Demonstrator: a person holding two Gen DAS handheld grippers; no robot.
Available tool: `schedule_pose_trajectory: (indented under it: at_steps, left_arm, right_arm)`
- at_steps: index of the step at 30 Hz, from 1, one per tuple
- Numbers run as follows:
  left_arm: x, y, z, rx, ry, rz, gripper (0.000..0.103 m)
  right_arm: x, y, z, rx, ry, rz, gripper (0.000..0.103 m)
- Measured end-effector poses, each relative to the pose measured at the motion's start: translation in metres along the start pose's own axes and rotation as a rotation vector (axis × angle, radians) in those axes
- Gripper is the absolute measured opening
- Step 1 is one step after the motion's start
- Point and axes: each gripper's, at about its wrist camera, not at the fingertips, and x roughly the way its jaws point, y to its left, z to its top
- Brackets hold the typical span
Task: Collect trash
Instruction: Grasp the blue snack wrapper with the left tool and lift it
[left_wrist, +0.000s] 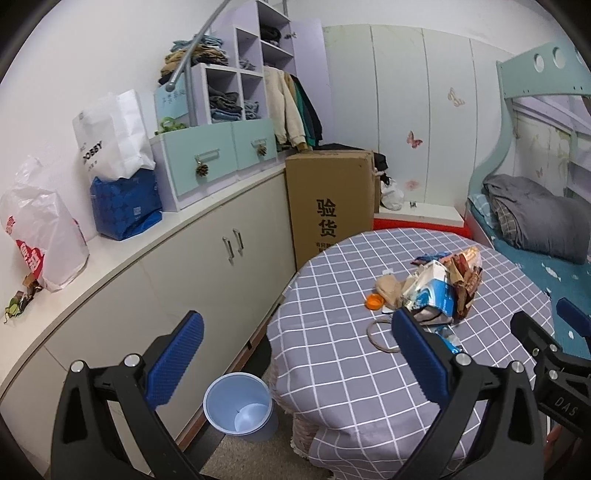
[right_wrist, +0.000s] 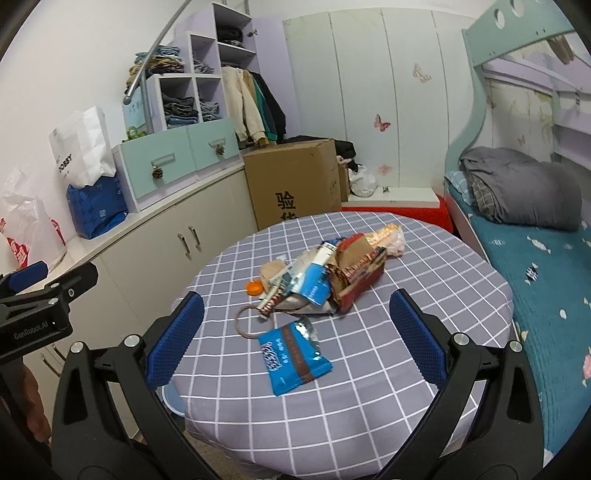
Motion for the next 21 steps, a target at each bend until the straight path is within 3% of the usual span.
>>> schedule_pose_trajectory:
  at_steps: [8, 17, 21]
  left_arm:
    - [0.041, -0.042, -0.006, 0.039, 0.096, -0.094, 0.099]
    - [0.111, -0.112, -0.037, 0.059, 0.322, -0.276, 0.099]
    - [0.137, -0.138, -0.052, 0.064, 0.416, -0.308, 0.099]
  right_arm:
    - [0.019, -0.041, -0.011, 0.054, 0.053, -0.067, 0.098]
    - [0.05, -0.094, -0.031, 0.131, 0.151, -0.148, 0.098]
    - [0.061, -0.109, -0.039, 0.158, 0.185, -0.159, 0.098]
